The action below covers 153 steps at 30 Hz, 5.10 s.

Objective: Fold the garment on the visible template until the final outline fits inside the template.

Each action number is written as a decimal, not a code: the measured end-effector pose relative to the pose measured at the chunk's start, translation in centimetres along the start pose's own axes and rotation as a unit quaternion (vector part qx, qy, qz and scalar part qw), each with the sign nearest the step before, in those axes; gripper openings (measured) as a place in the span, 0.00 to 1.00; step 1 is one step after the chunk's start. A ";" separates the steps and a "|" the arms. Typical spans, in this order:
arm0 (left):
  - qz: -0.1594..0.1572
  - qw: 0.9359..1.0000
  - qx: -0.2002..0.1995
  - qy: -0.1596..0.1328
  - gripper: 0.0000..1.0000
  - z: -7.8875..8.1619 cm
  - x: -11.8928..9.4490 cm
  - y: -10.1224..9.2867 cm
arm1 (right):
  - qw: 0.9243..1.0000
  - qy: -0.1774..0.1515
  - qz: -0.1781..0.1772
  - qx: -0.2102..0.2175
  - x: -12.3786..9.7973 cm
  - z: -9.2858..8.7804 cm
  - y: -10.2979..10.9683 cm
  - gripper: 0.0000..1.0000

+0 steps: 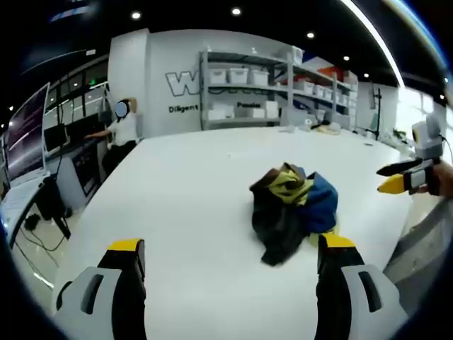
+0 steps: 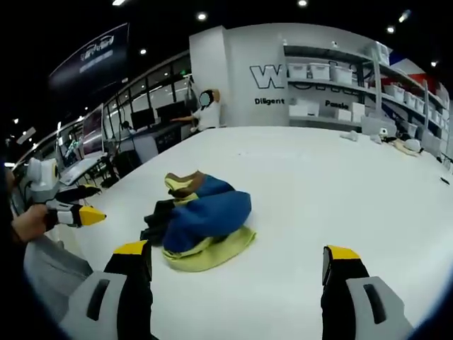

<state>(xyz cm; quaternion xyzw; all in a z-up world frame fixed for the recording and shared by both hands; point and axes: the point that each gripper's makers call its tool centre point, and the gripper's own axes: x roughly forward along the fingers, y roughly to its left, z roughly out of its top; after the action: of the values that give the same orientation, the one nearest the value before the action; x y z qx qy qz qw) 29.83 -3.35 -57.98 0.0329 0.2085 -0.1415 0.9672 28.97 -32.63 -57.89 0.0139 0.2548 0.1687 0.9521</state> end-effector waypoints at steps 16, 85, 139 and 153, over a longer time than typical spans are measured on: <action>0.003 1.000 0.004 0.001 0.95 0.0 0.0 0.2 | 1.000 -0.006 0.003 -0.006 0.0 0.3 0.2 0.99; -0.020 1.000 -0.003 0.007 0.99 -0.2 0.0 -0.6 | 0.999 -0.004 0.042 -0.027 0.3 0.6 2.3 0.99; -0.168 0.977 -0.041 0.125 0.22 -3.0 12.0 -5.4 | 0.983 0.089 0.098 -0.127 9.0 -0.4 7.3 0.13; -0.171 0.974 -0.067 0.136 0.00 -4.2 12.3 -5.7 | 0.979 0.090 0.086 -0.162 8.5 0.4 7.4 0.00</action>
<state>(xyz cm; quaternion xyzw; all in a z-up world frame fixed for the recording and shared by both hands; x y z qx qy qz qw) 37.25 -11.50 -66.85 -0.0496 0.3495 -0.2848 0.8912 33.76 -22.79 -60.80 -0.1337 0.3070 0.2894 0.8967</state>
